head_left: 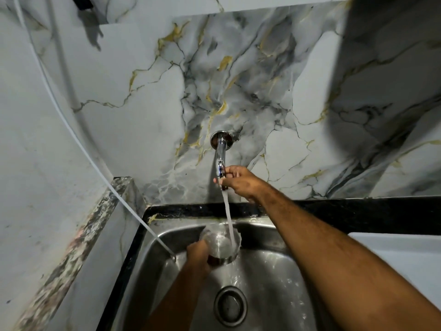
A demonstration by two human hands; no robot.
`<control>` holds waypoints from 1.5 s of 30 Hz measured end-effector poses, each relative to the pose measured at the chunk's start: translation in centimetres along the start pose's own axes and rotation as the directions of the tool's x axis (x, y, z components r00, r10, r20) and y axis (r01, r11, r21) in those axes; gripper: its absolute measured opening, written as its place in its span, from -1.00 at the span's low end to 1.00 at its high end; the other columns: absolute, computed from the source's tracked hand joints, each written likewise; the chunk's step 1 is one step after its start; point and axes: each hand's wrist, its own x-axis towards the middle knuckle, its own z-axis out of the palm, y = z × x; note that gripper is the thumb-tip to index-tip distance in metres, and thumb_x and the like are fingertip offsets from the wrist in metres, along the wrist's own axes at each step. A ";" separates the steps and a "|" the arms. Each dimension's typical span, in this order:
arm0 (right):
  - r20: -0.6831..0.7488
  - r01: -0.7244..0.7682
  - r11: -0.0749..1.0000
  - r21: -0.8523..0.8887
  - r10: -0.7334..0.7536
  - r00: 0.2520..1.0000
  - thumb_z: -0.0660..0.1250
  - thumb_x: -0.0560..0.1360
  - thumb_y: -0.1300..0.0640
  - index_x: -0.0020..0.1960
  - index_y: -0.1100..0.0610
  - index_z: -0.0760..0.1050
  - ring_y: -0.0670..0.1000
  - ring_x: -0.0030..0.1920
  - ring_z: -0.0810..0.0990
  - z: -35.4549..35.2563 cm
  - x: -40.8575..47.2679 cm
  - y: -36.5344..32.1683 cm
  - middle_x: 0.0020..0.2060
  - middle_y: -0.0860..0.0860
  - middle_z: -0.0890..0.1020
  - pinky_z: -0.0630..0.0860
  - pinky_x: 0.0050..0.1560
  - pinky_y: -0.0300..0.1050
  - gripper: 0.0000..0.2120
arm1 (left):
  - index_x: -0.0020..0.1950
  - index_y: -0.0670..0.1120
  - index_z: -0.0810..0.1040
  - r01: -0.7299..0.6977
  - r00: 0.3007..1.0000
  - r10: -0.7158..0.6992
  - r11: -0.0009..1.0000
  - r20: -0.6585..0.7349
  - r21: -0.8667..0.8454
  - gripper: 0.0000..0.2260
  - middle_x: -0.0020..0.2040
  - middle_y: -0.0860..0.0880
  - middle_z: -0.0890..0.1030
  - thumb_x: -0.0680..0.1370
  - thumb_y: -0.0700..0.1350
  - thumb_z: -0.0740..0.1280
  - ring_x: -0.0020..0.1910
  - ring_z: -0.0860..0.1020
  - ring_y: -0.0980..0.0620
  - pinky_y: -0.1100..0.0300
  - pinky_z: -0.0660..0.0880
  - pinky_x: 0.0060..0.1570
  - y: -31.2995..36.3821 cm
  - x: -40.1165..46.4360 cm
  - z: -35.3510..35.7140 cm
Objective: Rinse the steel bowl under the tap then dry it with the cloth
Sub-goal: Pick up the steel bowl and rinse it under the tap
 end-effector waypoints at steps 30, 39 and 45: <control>-0.704 -0.313 0.828 -0.465 -0.132 0.698 0.33 0.56 0.17 0.21 0.24 0.58 0.28 0.14 0.59 -18.3 -29.9 23.0 0.03 0.21 0.71 0.56 0.15 0.14 -0.74 | 0.10 -0.36 0.61 -0.799 0.296 0.746 -0.150 0.597 0.582 -0.54 -0.08 -0.33 0.69 0.21 -0.47 0.52 -0.22 0.69 -0.25 -0.05 0.65 -0.27 -6.7 -10.0 2.2; -0.756 -0.586 0.561 -0.585 -0.113 0.645 0.33 0.54 0.13 0.28 0.31 0.52 0.33 0.14 0.61 -30.7 -34.8 25.7 0.12 0.30 0.66 0.52 0.21 0.17 -0.62 | 0.30 -0.26 0.45 -0.201 0.969 0.146 0.935 -0.201 -0.293 -0.56 0.09 -0.23 0.56 0.43 -0.46 0.31 0.06 0.60 -0.25 -0.28 0.58 0.01 -10.4 -12.7 8.3; -0.666 -0.735 0.383 -0.560 0.319 0.674 0.28 0.48 0.01 0.48 0.09 0.25 0.32 0.27 0.50 -37.9 -36.8 30.7 0.34 0.22 0.46 0.45 0.29 0.19 -0.40 | 0.15 -0.17 0.54 -0.154 0.987 0.161 0.926 -0.008 -0.344 -0.74 -0.08 -0.20 0.60 0.48 -0.28 0.27 -0.12 0.58 -0.15 -0.06 0.66 -0.34 -13.1 -15.3 8.8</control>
